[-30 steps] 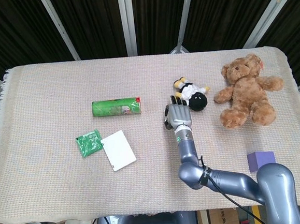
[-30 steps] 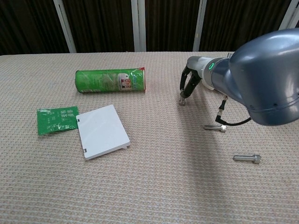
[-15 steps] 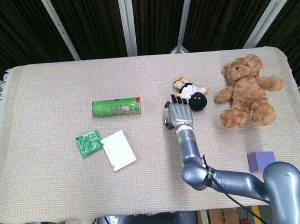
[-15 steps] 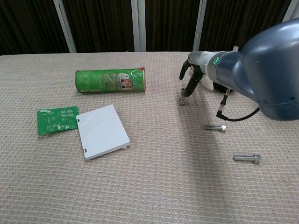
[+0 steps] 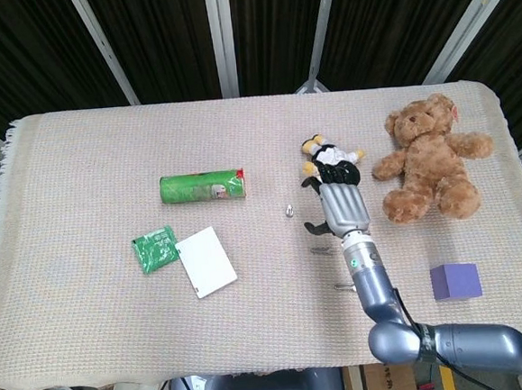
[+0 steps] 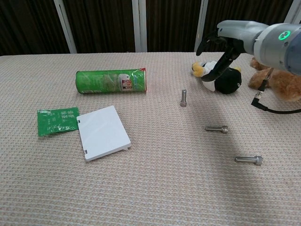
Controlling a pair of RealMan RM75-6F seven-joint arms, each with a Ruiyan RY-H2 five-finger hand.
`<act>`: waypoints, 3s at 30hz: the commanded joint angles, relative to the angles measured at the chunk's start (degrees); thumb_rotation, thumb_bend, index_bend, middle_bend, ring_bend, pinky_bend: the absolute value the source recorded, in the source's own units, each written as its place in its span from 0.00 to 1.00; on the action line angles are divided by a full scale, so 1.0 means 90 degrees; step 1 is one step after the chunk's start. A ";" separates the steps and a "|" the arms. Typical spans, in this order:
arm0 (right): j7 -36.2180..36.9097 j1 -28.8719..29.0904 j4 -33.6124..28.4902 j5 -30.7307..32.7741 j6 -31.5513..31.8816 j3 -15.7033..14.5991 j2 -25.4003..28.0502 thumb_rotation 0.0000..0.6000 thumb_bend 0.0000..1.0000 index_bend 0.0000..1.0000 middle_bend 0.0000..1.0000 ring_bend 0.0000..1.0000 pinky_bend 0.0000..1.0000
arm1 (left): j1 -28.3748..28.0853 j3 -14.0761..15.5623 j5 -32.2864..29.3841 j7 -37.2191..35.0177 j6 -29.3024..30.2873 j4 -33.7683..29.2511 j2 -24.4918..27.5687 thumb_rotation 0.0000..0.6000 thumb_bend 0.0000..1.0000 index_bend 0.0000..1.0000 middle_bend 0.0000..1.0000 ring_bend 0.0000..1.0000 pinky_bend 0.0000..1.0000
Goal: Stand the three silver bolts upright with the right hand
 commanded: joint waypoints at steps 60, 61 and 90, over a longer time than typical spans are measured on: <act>-0.2007 -0.0166 0.0796 0.0118 0.1195 -0.0836 -0.1860 1.00 0.34 0.49 0.00 0.00 0.06 | -0.0023 0.0023 0.0055 0.0076 -0.0016 0.0002 -0.0018 1.00 0.12 0.18 0.05 0.00 0.17; -0.1968 -0.0176 0.0829 0.0092 0.1180 -0.0830 -0.1885 1.00 0.34 0.49 0.00 0.00 0.06 | -0.0023 0.0022 0.0052 0.0073 -0.0018 0.0002 -0.0015 1.00 0.12 0.18 0.05 0.00 0.17; -0.1895 -0.0190 0.1438 0.0360 0.0707 -0.0606 -0.2089 1.00 0.34 0.47 0.00 0.00 0.05 | -0.0015 0.0016 0.0041 0.0105 -0.0004 -0.0005 -0.0020 1.00 0.12 0.19 0.05 0.00 0.17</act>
